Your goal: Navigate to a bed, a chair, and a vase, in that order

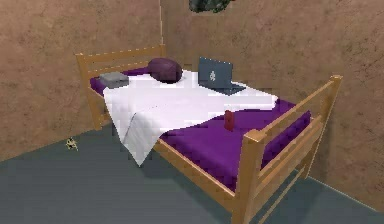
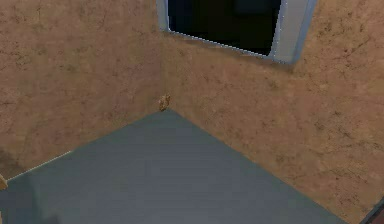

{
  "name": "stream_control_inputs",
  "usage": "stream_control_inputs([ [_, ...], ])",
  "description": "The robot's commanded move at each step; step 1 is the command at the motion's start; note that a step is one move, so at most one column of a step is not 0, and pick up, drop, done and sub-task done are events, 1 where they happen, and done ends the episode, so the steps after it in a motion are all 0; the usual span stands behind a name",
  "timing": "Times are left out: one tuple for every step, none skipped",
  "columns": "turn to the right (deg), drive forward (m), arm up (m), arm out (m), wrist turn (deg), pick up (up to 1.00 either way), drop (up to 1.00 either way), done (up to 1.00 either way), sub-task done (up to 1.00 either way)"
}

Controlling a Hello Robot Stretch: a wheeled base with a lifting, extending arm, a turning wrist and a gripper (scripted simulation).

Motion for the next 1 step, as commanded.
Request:
stream_control_inputs([
  [0.0,0.0,0.0,0.0,0.0,0.0,0.0,0.0,1.0],
])
